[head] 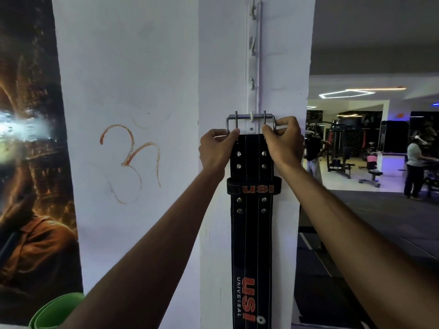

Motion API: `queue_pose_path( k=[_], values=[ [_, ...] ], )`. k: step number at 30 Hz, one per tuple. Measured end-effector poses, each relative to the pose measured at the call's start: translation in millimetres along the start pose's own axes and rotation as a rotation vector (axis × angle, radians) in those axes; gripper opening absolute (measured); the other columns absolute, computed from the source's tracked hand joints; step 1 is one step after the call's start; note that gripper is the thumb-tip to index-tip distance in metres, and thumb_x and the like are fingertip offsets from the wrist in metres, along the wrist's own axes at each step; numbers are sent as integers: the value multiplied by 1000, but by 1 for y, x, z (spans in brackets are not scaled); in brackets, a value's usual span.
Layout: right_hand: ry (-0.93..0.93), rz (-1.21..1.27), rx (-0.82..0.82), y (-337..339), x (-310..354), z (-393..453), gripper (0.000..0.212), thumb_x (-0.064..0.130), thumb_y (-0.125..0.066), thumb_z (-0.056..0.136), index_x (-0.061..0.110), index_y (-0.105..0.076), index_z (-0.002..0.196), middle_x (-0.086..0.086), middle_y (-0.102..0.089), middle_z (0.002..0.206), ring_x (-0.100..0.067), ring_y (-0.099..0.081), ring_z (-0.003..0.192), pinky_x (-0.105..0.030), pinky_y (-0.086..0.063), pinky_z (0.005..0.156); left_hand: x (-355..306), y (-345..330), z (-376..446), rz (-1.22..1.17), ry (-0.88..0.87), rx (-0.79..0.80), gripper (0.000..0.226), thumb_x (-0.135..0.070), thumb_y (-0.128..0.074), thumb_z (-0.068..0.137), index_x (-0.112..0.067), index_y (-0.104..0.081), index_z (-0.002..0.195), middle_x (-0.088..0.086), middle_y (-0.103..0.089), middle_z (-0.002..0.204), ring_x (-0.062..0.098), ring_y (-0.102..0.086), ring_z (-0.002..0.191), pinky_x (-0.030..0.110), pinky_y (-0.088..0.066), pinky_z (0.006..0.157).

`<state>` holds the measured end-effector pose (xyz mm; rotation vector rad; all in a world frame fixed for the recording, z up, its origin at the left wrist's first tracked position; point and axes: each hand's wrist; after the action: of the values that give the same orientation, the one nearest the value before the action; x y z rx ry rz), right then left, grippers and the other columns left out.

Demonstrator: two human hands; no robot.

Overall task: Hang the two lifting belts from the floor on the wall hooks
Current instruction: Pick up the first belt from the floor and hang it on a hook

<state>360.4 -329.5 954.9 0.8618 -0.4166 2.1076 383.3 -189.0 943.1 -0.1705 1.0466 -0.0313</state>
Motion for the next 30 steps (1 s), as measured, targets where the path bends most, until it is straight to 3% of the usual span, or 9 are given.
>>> queue_pose_path(
  k=[3, 6, 8, 12, 15, 20, 23, 30],
  values=[
    [44, -124, -6, 3, 7, -8, 33, 37, -61, 84, 19, -46, 107, 3, -66, 86, -24, -65, 79, -36, -52, 68, -3, 13, -23, 173, -87, 16, 49, -52, -75, 78, -22, -63, 115, -4, -74, 113, 18, -73, 95, 43, -58, 95],
    [200, -141, -107, 13, 4, -40, 31, 31, -60, 85, 17, -48, 109, -2, -61, 100, -23, -60, 89, -42, -52, 71, 3, 29, -44, 375, -204, 16, 44, -46, -67, 91, -21, -57, 126, -7, -67, 121, 7, -67, 83, 34, -52, 90],
    [312, -160, -113, 22, -4, -74, 26, 28, -58, 89, 16, -52, 111, -2, -60, 107, -21, -58, 97, -41, -51, 77, 11, 44, -62, 405, -243, 1, 38, -41, -64, 94, -21, -58, 125, -7, -69, 121, 8, -68, 83, 33, -53, 87],
    [353, -168, 7, 40, -23, -158, 24, 24, -57, 92, 14, -58, 114, -3, -62, 111, -18, -57, 103, -28, -47, 82, 40, 79, -115, 484, -250, 8, 28, -35, -63, 96, -20, -63, 119, -7, -72, 120, 11, -71, 92, 34, -57, 85],
    [362, -192, 162, 46, -43, -233, 29, 23, -58, 92, 12, -59, 118, -4, -63, 115, -19, -56, 107, -29, -48, 87, 73, 115, -164, 599, -203, 17, 23, -33, -63, 97, -20, -64, 116, -8, -73, 116, 9, -69, 88, 31, -57, 83],
    [301, -240, 426, 44, -95, -371, 38, 26, -57, 93, 8, -57, 126, -7, -63, 122, -22, -57, 116, -38, -49, 97, 156, 195, -259, 827, 22, 103, 17, -28, -62, 95, -23, -63, 111, -11, -73, 108, 12, -72, 87, 39, -60, 83],
    [191, -276, 615, 41, -117, -458, 42, 27, -54, 93, 9, -54, 131, -7, -60, 127, -23, -54, 120, -36, -46, 100, 209, 259, -320, 911, 187, 161, 18, -24, -62, 93, -21, -64, 111, -4, -75, 106, 18, -73, 87, 43, -61, 82],
    [-40, -380, 1026, 30, -172, -687, 49, 27, -56, 89, 5, -51, 133, -15, -60, 128, -32, -52, 122, -42, -47, 102, 331, 407, -480, 924, 707, 178, 19, -15, -66, 91, -14, -68, 109, 3, -76, 101, 23, -73, 89, 30, -55, 80]
  ],
)
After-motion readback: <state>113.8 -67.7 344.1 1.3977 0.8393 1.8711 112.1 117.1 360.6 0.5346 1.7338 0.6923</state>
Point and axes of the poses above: each hand's wrist, its own z-axis towards the middle knuckle, its own y-axis out of the back of the hand, x = y × z
